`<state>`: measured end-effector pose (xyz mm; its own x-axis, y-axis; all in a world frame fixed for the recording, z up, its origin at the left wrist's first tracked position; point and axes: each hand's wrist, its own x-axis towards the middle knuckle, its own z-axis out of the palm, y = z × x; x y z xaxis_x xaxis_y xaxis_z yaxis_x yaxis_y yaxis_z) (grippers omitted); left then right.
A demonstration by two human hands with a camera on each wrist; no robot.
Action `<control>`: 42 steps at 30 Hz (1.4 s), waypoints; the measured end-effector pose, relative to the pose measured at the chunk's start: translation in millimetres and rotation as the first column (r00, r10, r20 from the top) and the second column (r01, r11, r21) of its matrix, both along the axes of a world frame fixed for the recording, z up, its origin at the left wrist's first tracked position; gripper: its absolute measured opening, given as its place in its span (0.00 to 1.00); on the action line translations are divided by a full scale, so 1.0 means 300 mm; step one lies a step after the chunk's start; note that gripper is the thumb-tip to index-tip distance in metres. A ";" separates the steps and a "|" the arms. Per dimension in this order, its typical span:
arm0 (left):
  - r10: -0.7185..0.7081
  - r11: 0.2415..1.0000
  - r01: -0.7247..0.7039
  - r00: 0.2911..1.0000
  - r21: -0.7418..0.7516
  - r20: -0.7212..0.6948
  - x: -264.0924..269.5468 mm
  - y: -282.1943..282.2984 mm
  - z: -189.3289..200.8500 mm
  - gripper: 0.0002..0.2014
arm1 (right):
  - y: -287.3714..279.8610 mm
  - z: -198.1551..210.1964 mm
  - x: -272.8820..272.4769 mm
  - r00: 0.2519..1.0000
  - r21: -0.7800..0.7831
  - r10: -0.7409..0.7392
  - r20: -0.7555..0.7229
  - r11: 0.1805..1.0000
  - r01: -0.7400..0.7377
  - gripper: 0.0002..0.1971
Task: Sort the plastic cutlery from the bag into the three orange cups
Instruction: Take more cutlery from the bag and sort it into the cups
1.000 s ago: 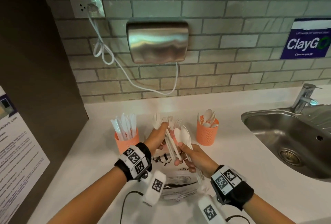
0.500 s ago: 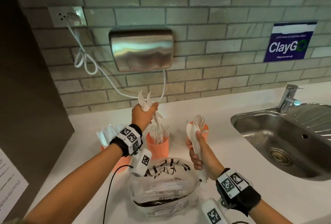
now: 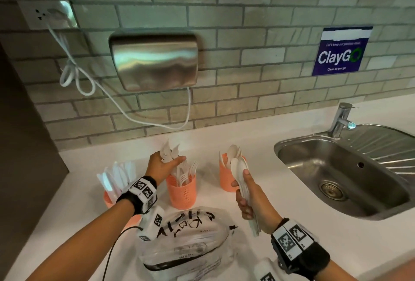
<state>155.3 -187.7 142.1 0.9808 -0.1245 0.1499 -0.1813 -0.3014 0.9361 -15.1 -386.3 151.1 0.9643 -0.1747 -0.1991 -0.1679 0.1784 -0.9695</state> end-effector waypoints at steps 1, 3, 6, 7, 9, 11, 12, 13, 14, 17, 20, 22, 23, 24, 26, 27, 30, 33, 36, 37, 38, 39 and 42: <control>-0.015 1.000 0.015 1.000 0.006 -0.006 0.000 0.004 -0.009 0.08 | -0.002 -0.001 -0.001 1.000 -0.006 0.000 0.000 1.000 0.000 0.25; -0.027 0.999 0.028 1.000 0.027 -0.016 0.007 0.012 -0.028 0.09 | -0.007 -0.001 -0.002 1.000 -0.018 0.000 0.003 1.000 0.000 0.25; -0.012 0.997 0.015 1.000 0.080 -0.026 0.027 0.017 -0.050 0.11 | -0.012 -0.003 0.000 1.000 -0.030 0.004 0.010 1.000 -0.003 0.25; -0.008 0.994 0.011 1.000 0.110 -0.027 0.035 0.017 -0.054 0.12 | -0.012 -0.004 0.002 1.000 -0.031 0.005 0.010 1.000 -0.005 0.25; -0.001 0.985 0.003 1.000 0.175 -0.010 0.048 0.013 -0.063 0.14 | -0.010 -0.008 0.005 1.000 -0.026 0.009 0.008 1.000 -0.009 0.25; 0.016 0.973 -0.021 1.000 0.232 0.026 0.060 0.009 -0.070 0.18 | -0.007 -0.012 0.010 1.000 -0.023 0.015 0.006 1.000 -0.015 0.25; 0.022 0.968 -0.033 0.999 0.250 0.047 0.065 0.009 -0.073 0.19 | -0.005 -0.015 0.012 1.000 -0.025 0.018 0.003 1.000 -0.018 0.25; 0.020 0.963 -0.037 0.997 0.268 0.069 0.069 0.009 -0.077 0.19 | -0.004 -0.017 0.014 1.000 -0.029 0.022 0.002 0.999 -0.022 0.25; 0.010 0.956 -0.037 0.995 0.292 0.095 0.071 0.008 -0.079 0.19 | -0.003 -0.019 0.016 1.000 -0.032 0.025 0.000 0.999 -0.025 0.25; -0.070 0.889 -0.025 0.979 0.457 0.189 0.071 0.004 -0.091 0.16 | 0.002 -0.022 0.022 1.000 -0.035 0.031 -0.003 0.999 -0.031 0.25; -0.166 0.783 -0.028 0.953 0.622 0.252 0.080 0.002 -0.105 0.14 | 0.006 -0.024 0.030 0.999 -0.035 0.035 -0.003 0.999 -0.035 0.26; -0.191 0.738 -0.021 0.952 0.675 0.239 0.082 0.002 -0.099 0.16 | 0.009 -0.026 0.036 0.999 -0.031 0.037 0.002 0.999 -0.037 0.26; -0.207 0.706 -0.021 0.950 0.708 0.234 0.081 0.000 -0.093 0.16 | 0.011 -0.026 0.039 0.999 -0.025 0.041 0.006 0.999 -0.041 0.27; -0.225 0.660 -0.025 0.947 0.751 0.230 0.078 -0.003 -0.087 0.17 | 0.012 -0.026 0.042 0.999 -0.017 0.046 0.010 0.999 -0.046 0.27; -0.261 0.542 -0.044 0.941 0.839 0.217 0.066 -0.010 -0.074 0.20 | 0.017 -0.026 0.046 0.998 -0.014 0.058 0.016 0.998 -0.058 0.26; -0.276 0.477 -0.042 0.941 0.878 0.196 0.059 -0.013 -0.068 0.22 | 0.020 -0.026 0.048 0.998 -0.017 0.061 0.018 0.998 -0.061 0.25; -0.286 0.372 0.086 0.958 0.924 0.027 0.050 -0.017 -0.061 0.30 | 0.029 -0.029 0.062 0.998 -0.036 0.060 0.031 0.998 -0.059 0.23; -0.250 0.428 0.252 0.956 0.868 -0.154 0.049 -0.009 -0.050 0.34 | 0.040 -0.031 0.081 0.997 -0.042 0.061 0.041 0.997 -0.059 0.26; -0.237 0.550 0.299 0.951 0.780 -0.198 0.051 0.005 -0.030 0.35 | 0.052 -0.029 0.101 0.998 -0.037 0.060 0.035 0.998 -0.059 0.27; -0.238 0.597 0.294 0.953 0.746 -0.185 0.051 0.012 -0.020 0.35 | 0.055 -0.026 0.108 0.998 -0.027 0.054 0.027 0.998 -0.053 0.27; -0.240 0.643 0.283 0.957 0.711 -0.163 0.049 0.019 -0.005 0.34 | 0.056 -0.023 0.115 0.999 -0.012 0.044 0.017 0.999 -0.043 0.27; -0.242 0.688 0.268 0.961 0.675 -0.134 0.046 0.028 0.010 0.33 | 0.056 -0.020 0.120 0.999 0.005 0.035 0.010 0.999 -0.035 0.26; -0.255 0.798 0.230 0.966 0.556 -0.035 0.033 0.063 0.065 0.31 | 0.049 -0.005 0.138 0.999 0.018 0.032 0.012 0.999 -0.032 0.27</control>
<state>165.2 -168.8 161.7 0.9021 -0.4309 0.0209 -0.3511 -0.7053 0.6158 26.2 -371.5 149.6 0.9715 -0.1401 -0.1911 -0.1628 0.1912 -0.9680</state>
